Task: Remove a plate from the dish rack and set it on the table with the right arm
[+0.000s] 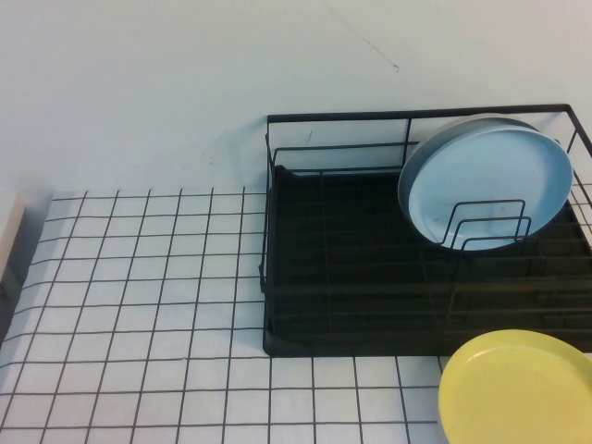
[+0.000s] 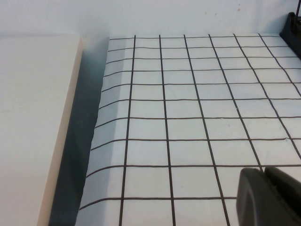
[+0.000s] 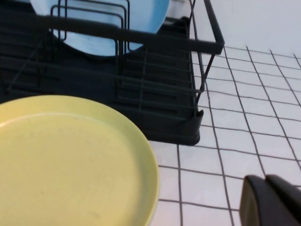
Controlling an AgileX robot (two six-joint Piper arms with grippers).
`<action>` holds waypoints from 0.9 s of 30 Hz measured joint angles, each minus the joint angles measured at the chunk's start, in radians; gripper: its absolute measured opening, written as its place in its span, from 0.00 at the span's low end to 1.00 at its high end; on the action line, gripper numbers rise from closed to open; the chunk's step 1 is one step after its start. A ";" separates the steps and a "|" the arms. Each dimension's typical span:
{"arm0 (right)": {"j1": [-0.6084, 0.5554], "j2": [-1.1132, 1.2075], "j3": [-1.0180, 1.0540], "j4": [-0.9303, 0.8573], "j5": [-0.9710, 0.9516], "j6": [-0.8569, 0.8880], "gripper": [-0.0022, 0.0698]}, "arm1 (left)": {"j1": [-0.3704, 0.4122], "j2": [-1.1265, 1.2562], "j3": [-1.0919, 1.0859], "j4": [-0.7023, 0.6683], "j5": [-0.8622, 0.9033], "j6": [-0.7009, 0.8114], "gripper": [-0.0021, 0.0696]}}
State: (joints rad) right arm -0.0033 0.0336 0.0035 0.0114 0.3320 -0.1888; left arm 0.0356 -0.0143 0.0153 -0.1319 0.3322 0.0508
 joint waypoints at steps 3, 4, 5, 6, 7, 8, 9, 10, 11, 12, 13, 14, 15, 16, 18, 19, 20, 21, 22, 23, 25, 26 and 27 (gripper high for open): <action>0.000 -0.037 0.020 -0.006 0.009 0.011 0.03 | 0.000 0.000 0.000 0.000 0.000 0.000 0.02; 0.000 -0.042 0.020 -0.011 0.013 0.011 0.03 | 0.000 0.000 0.000 0.000 0.000 0.000 0.02; 0.000 -0.044 0.020 -0.011 0.015 0.012 0.03 | 0.000 0.000 0.000 0.000 0.000 0.000 0.02; 0.000 -0.046 0.020 -0.011 0.015 0.012 0.03 | 0.000 0.000 0.000 0.000 0.000 0.000 0.02; 0.000 -0.046 0.020 -0.011 0.017 0.012 0.03 | 0.000 0.000 0.000 0.000 0.000 0.000 0.02; 0.000 -0.046 0.020 -0.011 0.017 0.012 0.03 | 0.000 0.000 0.000 0.000 0.000 0.000 0.02; 0.000 -0.046 0.020 -0.011 0.017 0.015 0.03 | 0.000 0.000 0.000 0.000 0.000 0.000 0.02; 0.000 -0.046 0.019 -0.011 0.020 0.016 0.03 | 0.000 0.000 0.000 0.000 0.000 0.000 0.02; 0.000 -0.046 0.019 -0.017 0.020 0.017 0.03 | 0.000 0.000 0.000 0.000 0.000 0.000 0.02; 0.000 -0.046 0.019 -0.017 0.020 0.019 0.03 | 0.000 0.000 0.000 0.000 0.000 0.000 0.02; 0.000 -0.046 0.019 -0.017 0.020 0.025 0.03 | 0.000 0.000 0.000 0.000 0.000 0.000 0.02; 0.000 -0.046 0.019 -0.017 0.020 0.031 0.03 | 0.000 0.000 0.000 0.000 0.000 0.000 0.02; 0.000 -0.046 0.019 -0.017 0.020 0.046 0.03 | 0.000 0.000 0.000 0.000 0.000 0.000 0.02; 0.000 -0.046 0.019 -0.017 0.020 0.055 0.03 | 0.000 0.000 0.000 0.000 0.000 0.000 0.02; 0.000 -0.046 0.019 -0.017 0.022 0.060 0.03 | 0.000 0.000 0.000 0.000 0.000 0.000 0.02; 0.000 -0.046 0.019 -0.017 0.022 0.065 0.03 | 0.000 0.000 0.000 0.000 0.000 0.000 0.02; 0.000 -0.046 0.019 -0.017 0.022 0.068 0.03 | 0.000 0.000 0.000 0.000 0.000 0.000 0.02; 0.000 -0.046 0.019 -0.017 0.022 0.072 0.03 | 0.000 0.000 0.000 0.000 0.000 0.000 0.02; 0.000 -0.046 0.019 -0.017 0.022 0.079 0.03 | 0.000 0.000 0.000 0.000 0.000 0.000 0.02; 0.000 -0.046 0.019 -0.017 0.022 0.082 0.03 | 0.000 0.000 0.000 0.000 0.000 0.000 0.02; 0.000 -0.046 0.019 -0.017 0.022 0.088 0.03 | 0.000 0.000 0.000 0.000 0.000 0.000 0.02; 0.000 -0.046 0.019 -0.017 0.022 0.092 0.03 | 0.000 0.000 0.000 0.000 0.000 0.000 0.02; 0.000 -0.046 0.019 -0.017 0.022 0.091 0.03 | 0.000 0.000 0.000 0.000 0.000 0.000 0.02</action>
State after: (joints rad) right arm -0.0033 -0.0122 0.0221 -0.0054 0.3540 -0.0977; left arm 0.0356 -0.0143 0.0153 -0.1319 0.3322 0.0508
